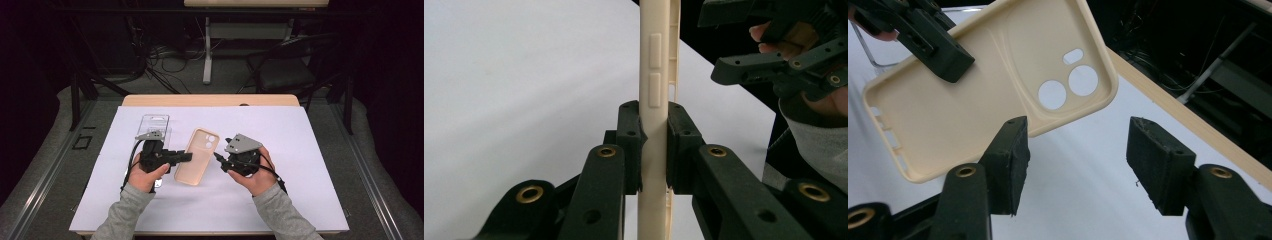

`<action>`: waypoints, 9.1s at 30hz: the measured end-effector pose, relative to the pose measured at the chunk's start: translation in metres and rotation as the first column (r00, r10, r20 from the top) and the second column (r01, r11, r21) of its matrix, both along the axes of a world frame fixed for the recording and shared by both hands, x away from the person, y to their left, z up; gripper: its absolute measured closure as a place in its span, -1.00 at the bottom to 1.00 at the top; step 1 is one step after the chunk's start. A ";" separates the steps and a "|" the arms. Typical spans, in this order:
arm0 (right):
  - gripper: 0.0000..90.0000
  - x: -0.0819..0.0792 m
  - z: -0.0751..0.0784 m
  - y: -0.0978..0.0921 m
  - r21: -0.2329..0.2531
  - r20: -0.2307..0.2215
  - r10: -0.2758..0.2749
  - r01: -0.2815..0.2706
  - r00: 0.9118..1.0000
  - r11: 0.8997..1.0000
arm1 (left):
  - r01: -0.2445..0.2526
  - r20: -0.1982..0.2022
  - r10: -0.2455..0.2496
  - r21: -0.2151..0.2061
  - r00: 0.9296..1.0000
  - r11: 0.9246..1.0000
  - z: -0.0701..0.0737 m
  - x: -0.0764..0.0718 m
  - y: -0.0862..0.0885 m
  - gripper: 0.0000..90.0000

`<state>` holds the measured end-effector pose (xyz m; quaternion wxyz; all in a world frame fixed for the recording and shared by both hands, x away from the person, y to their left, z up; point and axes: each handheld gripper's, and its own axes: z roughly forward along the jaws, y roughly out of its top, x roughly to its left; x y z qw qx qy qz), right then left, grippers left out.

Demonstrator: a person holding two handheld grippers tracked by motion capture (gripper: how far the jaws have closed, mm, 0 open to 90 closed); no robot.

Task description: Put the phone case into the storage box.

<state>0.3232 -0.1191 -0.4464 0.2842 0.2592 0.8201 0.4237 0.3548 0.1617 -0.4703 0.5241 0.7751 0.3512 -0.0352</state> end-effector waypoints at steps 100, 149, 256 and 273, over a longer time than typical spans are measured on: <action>0.79 0.027 -0.031 -0.026 0.573 -0.482 0.300 0.037 0.823 0.819 | 0.032 0.082 -0.011 -0.254 0.997 0.967 -0.006 -0.012 -0.010 0.79; 0.82 0.027 -0.033 -0.028 0.570 -0.471 0.279 0.048 0.837 0.821 | -0.005 0.076 0.026 -0.260 0.997 0.966 -0.005 -0.010 -0.007 0.35; 0.82 0.001 -0.038 0.014 0.247 -0.329 0.122 -0.040 0.936 0.968 | -0.277 0.559 0.019 0.379 0.829 0.883 0.047 -0.045 -0.020 0.02; 0.82 0.000 -0.040 0.016 0.240 -0.335 0.127 -0.046 0.934 0.970 | -0.281 0.573 -0.017 0.427 0.819 0.860 0.047 -0.047 -0.022 0.37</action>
